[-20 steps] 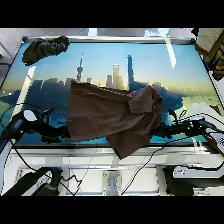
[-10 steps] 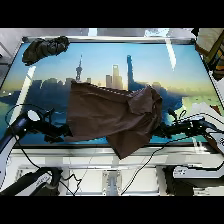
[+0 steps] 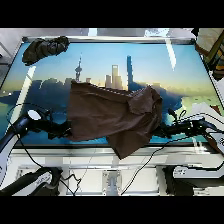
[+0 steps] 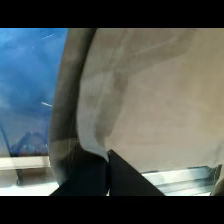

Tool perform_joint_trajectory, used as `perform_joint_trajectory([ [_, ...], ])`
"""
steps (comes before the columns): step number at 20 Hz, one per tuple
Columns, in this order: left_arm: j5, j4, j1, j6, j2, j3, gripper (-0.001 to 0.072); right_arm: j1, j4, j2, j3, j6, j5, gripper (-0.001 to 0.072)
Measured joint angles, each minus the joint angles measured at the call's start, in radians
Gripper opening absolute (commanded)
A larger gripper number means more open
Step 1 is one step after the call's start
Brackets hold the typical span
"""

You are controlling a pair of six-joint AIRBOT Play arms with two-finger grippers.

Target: Fold the shirts.

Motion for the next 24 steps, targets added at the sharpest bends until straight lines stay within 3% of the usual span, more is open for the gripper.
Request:
perform_joint_trajectory([
  [5, 0.048, -0.012, 0.0, 0.0, -0.001, 0.0, 0.0013, 0.0, 0.0, 0.0, 0.0, -0.001, 0.001, 0.0022],
  [17, 0.43, -0.014, 0.0, -0.097, -0.01, 0.192, 0.0013, 0.0, -0.001, 0.0, 0.0, -0.002, 0.022, 0.0023],
  [18, 0.438, -0.007, 0.0, -0.102, -0.022, 0.203, 0.0045, 0.0, -0.001, 0.0, 0.0, -0.002, 0.021, 0.0022],
  [19, 0.435, 0.001, 0.0, -0.107, -0.04, 0.21, 0.0425, 0.0, -0.001, 0.0, 0.0, -0.002, 0.021, 0.0023],
  [20, 0.426, 0.003, 0.0, -0.114, -0.057, 0.216, 0.0675, 0.0, -0.001, 0.0, 0.0, -0.002, 0.021, 0.0023],
  [24, 0.403, -0.016, 0.0, -0.115, -0.099, 0.234, 0.0678, 0.0, -0.002, 0.0, 0.0, -0.002, 0.039, 0.0023],
])
